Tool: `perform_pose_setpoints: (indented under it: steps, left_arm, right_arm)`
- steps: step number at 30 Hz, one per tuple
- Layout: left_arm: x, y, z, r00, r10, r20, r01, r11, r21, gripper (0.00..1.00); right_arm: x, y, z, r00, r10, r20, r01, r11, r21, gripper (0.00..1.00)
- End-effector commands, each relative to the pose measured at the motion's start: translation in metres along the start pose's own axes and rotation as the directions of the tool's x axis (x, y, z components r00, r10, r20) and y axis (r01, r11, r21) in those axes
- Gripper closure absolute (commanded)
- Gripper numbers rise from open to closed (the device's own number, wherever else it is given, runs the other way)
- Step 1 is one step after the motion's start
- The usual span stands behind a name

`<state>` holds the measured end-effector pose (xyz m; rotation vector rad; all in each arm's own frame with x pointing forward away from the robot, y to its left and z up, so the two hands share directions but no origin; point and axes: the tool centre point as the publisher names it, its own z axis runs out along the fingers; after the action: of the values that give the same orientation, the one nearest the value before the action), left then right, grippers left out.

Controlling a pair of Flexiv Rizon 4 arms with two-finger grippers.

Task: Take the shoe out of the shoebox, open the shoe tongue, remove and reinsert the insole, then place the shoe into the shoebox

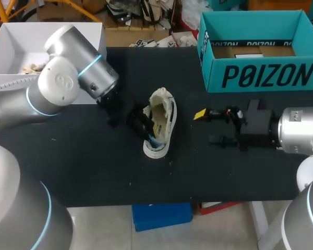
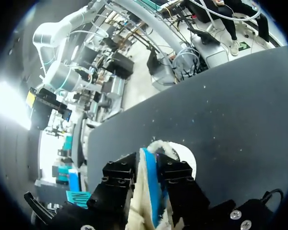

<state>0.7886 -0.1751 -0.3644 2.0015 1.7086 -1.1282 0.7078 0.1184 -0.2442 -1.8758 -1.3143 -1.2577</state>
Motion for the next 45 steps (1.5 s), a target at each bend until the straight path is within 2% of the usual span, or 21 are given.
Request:
perform_pose_setpoints:
  steps: [1,8,18,26,27,29,30,31,37,42,44,45]
  left_arm:
    - [-0.001,0.003,0.0,1.0,-0.001,-0.009,0.001,1.0,0.006,1.0]
    - [-0.001,0.007,0.003,1.0,0.001,-0.011,-0.001,1.0,0.012,1.0]
    - [0.0,0.024,0.007,0.999,-0.033,-0.016,0.032,0.999,-0.021,1.0]
    - [0.0,0.03,0.009,0.998,-0.052,-0.038,0.051,0.998,-0.032,1.0]
    - [0.0,0.029,0.01,0.998,-0.053,-0.041,0.052,0.998,-0.03,0.83]
    - [-0.001,0.026,0.011,0.998,-0.053,-0.043,0.052,0.998,-0.022,0.28]
    - [-0.001,0.025,0.011,0.998,-0.053,-0.045,0.052,0.998,-0.018,0.18]
    - [-0.003,0.021,0.01,0.998,-0.051,-0.044,0.051,0.999,-0.009,0.0]
    - [-0.013,0.001,-0.008,0.997,-0.02,-0.071,0.022,0.999,0.027,0.0]
    - [-0.024,-0.01,-0.029,0.995,0.001,-0.096,0.0,1.0,0.009,0.0]
    - [-0.026,-0.011,-0.032,0.991,0.005,-0.13,-0.005,1.0,-0.004,0.3]
    - [-0.026,-0.012,-0.033,0.988,0.007,-0.156,-0.009,1.0,-0.011,0.57]
  right_arm:
    - [0.001,0.0,0.001,1.0,0.0,0.002,0.0,1.0,-0.001,0.0]
    - [0.001,0.0,0.001,1.0,0.0,0.002,0.0,1.0,-0.001,0.0]
    - [0.001,0.0,0.001,1.0,0.0,0.002,0.0,1.0,-0.001,0.0]
    - [0.001,0.0,0.001,1.0,0.0,0.002,0.0,1.0,-0.001,0.0]
    - [0.001,0.0,0.001,1.0,0.0,0.002,0.0,1.0,-0.001,0.0]
    - [0.001,0.0,0.001,1.0,0.0,0.002,0.0,1.0,-0.001,0.0]
    - [0.001,0.0,0.001,1.0,0.0,0.002,0.0,1.0,-0.001,0.0]
    - [0.001,0.0,0.001,1.0,0.0,0.002,0.0,1.0,-0.001,0.0]
    - [0.001,0.0,0.001,1.0,0.0,0.002,0.0,1.0,-0.001,0.0]
    - [0.001,0.0,0.001,1.0,0.0,0.002,0.0,1.0,-0.001,0.0]
    - [0.001,0.0,0.001,1.0,0.0,0.002,0.0,1.0,-0.001,0.0]
    - [0.001,0.0,0.001,1.0,0.0,0.002,0.0,1.0,-0.001,0.0]
